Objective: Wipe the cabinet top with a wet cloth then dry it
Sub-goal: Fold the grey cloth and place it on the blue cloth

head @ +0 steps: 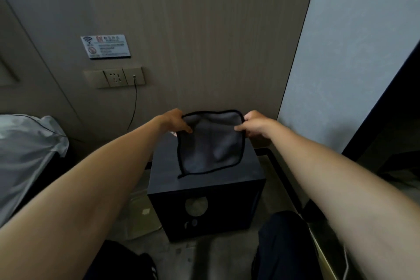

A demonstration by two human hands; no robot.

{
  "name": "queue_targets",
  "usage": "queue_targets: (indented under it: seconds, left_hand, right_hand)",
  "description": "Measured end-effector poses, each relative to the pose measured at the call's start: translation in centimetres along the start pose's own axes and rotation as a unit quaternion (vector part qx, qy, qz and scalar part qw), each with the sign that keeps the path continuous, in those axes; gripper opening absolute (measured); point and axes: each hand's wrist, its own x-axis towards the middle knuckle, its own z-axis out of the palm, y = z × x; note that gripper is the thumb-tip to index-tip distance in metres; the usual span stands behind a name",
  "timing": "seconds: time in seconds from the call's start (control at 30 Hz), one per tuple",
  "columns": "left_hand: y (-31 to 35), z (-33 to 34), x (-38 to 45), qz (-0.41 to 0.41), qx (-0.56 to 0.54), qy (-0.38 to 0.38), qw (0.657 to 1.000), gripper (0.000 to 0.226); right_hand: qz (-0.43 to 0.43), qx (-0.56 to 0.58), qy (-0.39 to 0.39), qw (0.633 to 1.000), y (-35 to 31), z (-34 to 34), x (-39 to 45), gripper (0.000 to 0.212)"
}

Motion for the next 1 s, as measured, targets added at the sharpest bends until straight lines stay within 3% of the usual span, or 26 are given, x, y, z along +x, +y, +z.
queue_targets:
  seconds: [0.13,0.27,0.5,0.63,0.8,1.0]
  left_hand:
    - [-2.2,0.6,-1.4,-0.092,-0.155,-0.055,0.982,0.044]
    - [-2.9,0.9,-2.2,-0.115,-0.274,-0.084,0.951,0.045]
    - [-2.7,1.5,-3.1,-0.095,-0.477,-0.100,0.868,0.064]
    - [-3.4,1.5,-3.1,-0.042,-0.466,-0.049,0.882,0.087]
    - [-4.2,1.6,-2.9,0.015,-0.355,-0.003,0.935,0.057]
    - [-4.5,2.1,-2.6,0.020,-0.330,0.054,0.942,0.028]
  right_hand:
    - [0.010,0.085,-0.012,0.996,-0.7,0.0,-0.4,0.032]
    - [0.030,0.099,0.003,0.995,-1.3,0.1,-0.5,0.047]
    - [0.053,0.269,-0.055,0.960,-1.6,-0.5,-0.4,0.069]
    - [0.032,0.291,-0.054,0.955,-1.3,-1.1,-0.2,0.094]
    - [-0.020,0.195,-0.006,0.981,-1.3,-1.3,-1.0,0.076]
    - [-0.071,0.055,0.069,0.994,-1.0,-1.3,-1.0,0.036]
